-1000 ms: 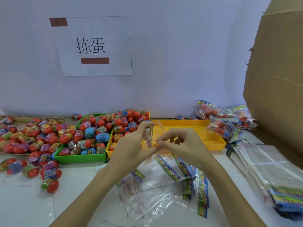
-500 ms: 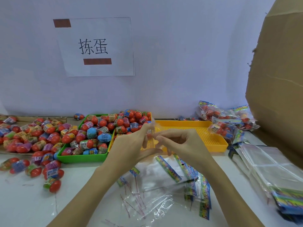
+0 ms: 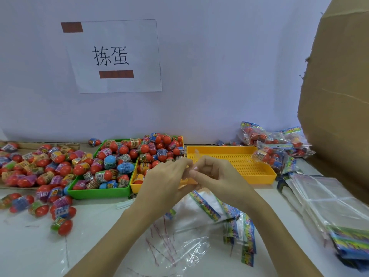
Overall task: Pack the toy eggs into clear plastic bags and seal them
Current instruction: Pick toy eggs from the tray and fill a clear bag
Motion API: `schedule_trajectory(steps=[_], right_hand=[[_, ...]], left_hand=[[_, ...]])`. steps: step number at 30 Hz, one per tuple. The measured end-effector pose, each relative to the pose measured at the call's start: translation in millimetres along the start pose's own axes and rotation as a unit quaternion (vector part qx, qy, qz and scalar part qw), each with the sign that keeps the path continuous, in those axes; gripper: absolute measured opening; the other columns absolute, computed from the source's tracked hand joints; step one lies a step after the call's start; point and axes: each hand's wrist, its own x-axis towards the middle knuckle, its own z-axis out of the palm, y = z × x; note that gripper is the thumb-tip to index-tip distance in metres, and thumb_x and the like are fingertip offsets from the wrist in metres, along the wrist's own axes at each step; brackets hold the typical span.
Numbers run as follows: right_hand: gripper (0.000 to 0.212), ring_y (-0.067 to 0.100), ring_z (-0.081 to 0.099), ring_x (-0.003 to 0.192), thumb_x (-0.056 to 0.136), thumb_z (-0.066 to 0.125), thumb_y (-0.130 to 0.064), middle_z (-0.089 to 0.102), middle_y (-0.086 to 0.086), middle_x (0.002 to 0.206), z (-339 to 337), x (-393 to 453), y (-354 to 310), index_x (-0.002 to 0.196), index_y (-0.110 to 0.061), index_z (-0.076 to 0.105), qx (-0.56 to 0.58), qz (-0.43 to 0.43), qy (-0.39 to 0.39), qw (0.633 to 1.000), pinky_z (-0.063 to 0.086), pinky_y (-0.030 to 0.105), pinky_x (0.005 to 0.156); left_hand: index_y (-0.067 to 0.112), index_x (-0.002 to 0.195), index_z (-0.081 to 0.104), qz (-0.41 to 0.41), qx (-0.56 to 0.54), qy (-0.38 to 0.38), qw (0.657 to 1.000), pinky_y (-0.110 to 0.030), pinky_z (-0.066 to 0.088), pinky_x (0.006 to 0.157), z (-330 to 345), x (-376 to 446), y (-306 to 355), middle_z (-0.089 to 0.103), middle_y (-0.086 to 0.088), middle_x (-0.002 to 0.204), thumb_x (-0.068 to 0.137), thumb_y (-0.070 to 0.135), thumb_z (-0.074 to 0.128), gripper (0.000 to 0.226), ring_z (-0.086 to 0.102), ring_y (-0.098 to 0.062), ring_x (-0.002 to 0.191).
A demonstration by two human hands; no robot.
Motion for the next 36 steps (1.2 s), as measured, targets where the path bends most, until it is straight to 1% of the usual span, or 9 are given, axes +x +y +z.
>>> schedule_trajectory(steps=[3, 8, 12, 15, 18, 21, 27, 32, 36], right_hand=[[0.010, 0.018, 0.074, 0.089, 0.100, 0.066, -0.008, 0.076, 0.002, 0.088, 3, 0, 1, 0.090, -0.011, 0.066, 0.000, 0.001, -0.025, 1.000, 0.057, 0.032, 0.080], [0.010, 0.024, 0.076, 0.090, 0.105, 0.056, -0.007, 0.079, 0.002, 0.095, 6, 0, -1, 0.106, -0.012, 0.065, -0.015, -0.062, 0.013, 0.998, 0.061, 0.043, 0.064], [0.024, 0.026, 0.076, 0.104, 0.104, 0.052, -0.015, 0.080, 0.002, 0.103, 3, 0, -4, 0.114, -0.014, 0.074, -0.015, -0.154, 0.141, 0.978, 0.058, 0.036, 0.054], [0.022, 0.025, 0.075, 0.097, 0.103, 0.052, -0.014, 0.079, 0.002, 0.095, -4, 2, 1, 0.107, -0.013, 0.074, -0.008, -0.144, 0.214, 0.966, 0.057, 0.036, 0.053], [0.025, 0.023, 0.074, 0.079, 0.106, 0.052, -0.006, 0.077, 0.002, 0.083, -2, 4, 11, 0.100, -0.017, 0.074, -0.048, -0.094, 0.201, 0.974, 0.053, 0.030, 0.053], [0.026, 0.014, 0.073, 0.070, 0.106, 0.054, -0.007, 0.075, -0.006, 0.077, 7, 6, 19, 0.098, -0.022, 0.073, -0.134, -0.073, 0.168, 0.974, 0.051, 0.021, 0.056], [0.023, 0.013, 0.071, 0.065, 0.106, 0.055, -0.009, 0.073, -0.009, 0.071, 17, 6, 24, 0.100, -0.021, 0.073, -0.201, -0.074, 0.117, 0.970, 0.060, 0.034, 0.065], [0.022, 0.012, 0.069, 0.061, 0.107, 0.054, -0.010, 0.073, -0.009, 0.070, 21, 5, 24, 0.103, -0.019, 0.074, -0.205, -0.066, 0.106, 0.971, 0.059, 0.030, 0.063], [0.022, 0.011, 0.071, 0.063, 0.107, 0.054, -0.009, 0.074, -0.008, 0.071, 20, 6, 24, 0.102, -0.020, 0.074, -0.197, -0.059, 0.115, 0.972, 0.059, 0.029, 0.063]], left_hand=[[0.015, 0.113, 0.071, -0.004, -0.008, -0.003, 1.000, -0.037, 0.056, 0.059, 0, 0, -1, 0.071, 0.005, 0.086, 0.088, 0.062, 0.069, 0.053, 0.067, -0.018, 0.072], [0.016, 0.113, 0.069, -0.013, -0.036, -0.016, 0.999, -0.034, 0.056, 0.056, -1, 0, -2, 0.070, 0.010, 0.086, 0.086, 0.053, 0.081, 0.048, 0.067, -0.013, 0.071], [0.024, 0.105, 0.065, -0.128, -0.141, -0.009, 0.982, -0.032, 0.055, 0.059, -11, 6, -10, 0.069, 0.016, 0.080, 0.082, 0.051, 0.085, 0.040, 0.060, -0.007, 0.060], [0.029, 0.100, 0.066, -0.251, -0.206, 0.049, 0.945, -0.027, 0.057, 0.062, -21, 11, -21, 0.073, 0.012, 0.077, 0.079, 0.046, 0.089, 0.035, 0.068, -0.007, 0.065], [0.027, 0.095, 0.069, -0.336, -0.198, 0.076, 0.918, -0.035, 0.063, 0.069, -25, 10, -36, 0.075, 0.010, 0.079, 0.083, 0.040, 0.089, 0.027, 0.073, -0.009, 0.073], [0.024, 0.088, 0.065, -0.357, -0.129, 0.020, 0.925, -0.031, 0.053, 0.065, -20, 4, -45, 0.070, 0.008, 0.080, 0.085, 0.034, 0.089, 0.026, 0.067, -0.013, 0.076], [0.027, 0.087, 0.048, -0.349, -0.029, -0.084, 0.933, -0.033, 0.038, 0.060, -4, -2, -47, 0.056, 0.005, 0.088, 0.087, 0.030, 0.079, 0.031, 0.052, -0.015, 0.085], [0.026, 0.090, 0.047, -0.358, 0.005, -0.042, 0.933, -0.028, 0.029, 0.054, 3, -4, -48, 0.050, 0.006, 0.084, 0.089, 0.035, 0.080, 0.035, 0.049, -0.015, 0.082], [0.026, 0.090, 0.047, -0.352, -0.002, -0.013, 0.936, -0.026, 0.033, 0.054, 5, -5, -49, 0.054, 0.005, 0.083, 0.088, 0.038, 0.082, 0.037, 0.050, -0.014, 0.079]])
